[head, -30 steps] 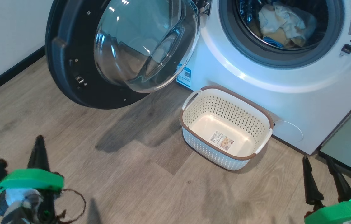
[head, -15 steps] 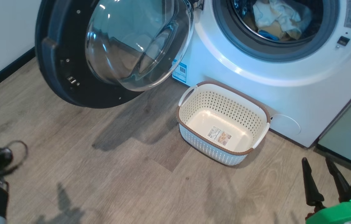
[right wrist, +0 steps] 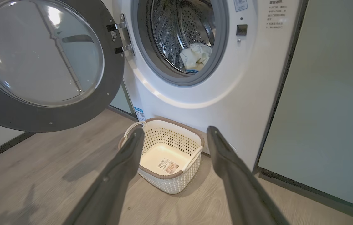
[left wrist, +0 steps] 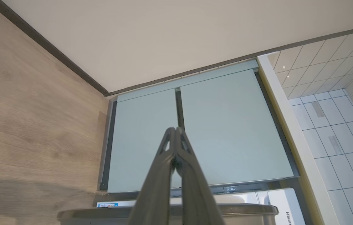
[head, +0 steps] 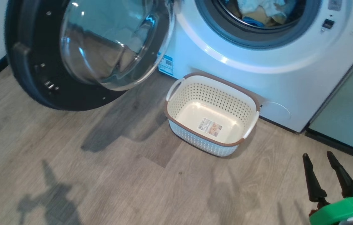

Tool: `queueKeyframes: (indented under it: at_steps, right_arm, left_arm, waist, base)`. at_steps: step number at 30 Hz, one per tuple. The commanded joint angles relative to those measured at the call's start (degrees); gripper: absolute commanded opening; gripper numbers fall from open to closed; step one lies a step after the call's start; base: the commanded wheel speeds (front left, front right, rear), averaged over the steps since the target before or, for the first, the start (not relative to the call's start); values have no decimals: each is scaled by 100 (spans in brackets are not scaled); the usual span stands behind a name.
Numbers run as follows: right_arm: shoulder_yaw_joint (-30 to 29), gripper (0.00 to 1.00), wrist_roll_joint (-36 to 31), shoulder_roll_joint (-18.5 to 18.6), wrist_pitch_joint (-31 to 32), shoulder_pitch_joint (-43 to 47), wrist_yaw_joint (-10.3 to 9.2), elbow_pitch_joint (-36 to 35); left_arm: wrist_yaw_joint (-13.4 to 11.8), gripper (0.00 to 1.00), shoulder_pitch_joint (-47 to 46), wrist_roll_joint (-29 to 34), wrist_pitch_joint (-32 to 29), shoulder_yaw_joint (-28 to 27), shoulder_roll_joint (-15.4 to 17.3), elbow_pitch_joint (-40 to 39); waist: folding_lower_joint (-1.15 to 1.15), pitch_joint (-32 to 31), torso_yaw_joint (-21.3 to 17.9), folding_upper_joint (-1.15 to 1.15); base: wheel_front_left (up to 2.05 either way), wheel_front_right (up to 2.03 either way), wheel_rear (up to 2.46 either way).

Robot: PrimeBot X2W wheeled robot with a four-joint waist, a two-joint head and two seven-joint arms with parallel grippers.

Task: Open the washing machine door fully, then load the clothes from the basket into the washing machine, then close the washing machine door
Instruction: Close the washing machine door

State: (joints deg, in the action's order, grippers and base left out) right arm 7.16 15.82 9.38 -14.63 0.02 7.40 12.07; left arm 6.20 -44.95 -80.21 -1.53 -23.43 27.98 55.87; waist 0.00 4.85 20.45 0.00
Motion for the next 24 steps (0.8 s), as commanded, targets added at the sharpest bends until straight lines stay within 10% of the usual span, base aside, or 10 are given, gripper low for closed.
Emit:
queueKeyframes:
  at_steps: [1,24]
  right_arm:
    - [98,100,36,177,-37,-244,9,-174]
    - [164,100,63,441,-37,-631,9,-293]
  left_arm:
    - [-48,0,-226,-11,-67,-100,449,-78]
    - [-365,0,-1816,380,-1497,631,1333,856]
  waist:
    - [0,67,-79,0]
    - [0,955,-852,0]
  base:
    - [0,0,0]
    - [0,0,0]
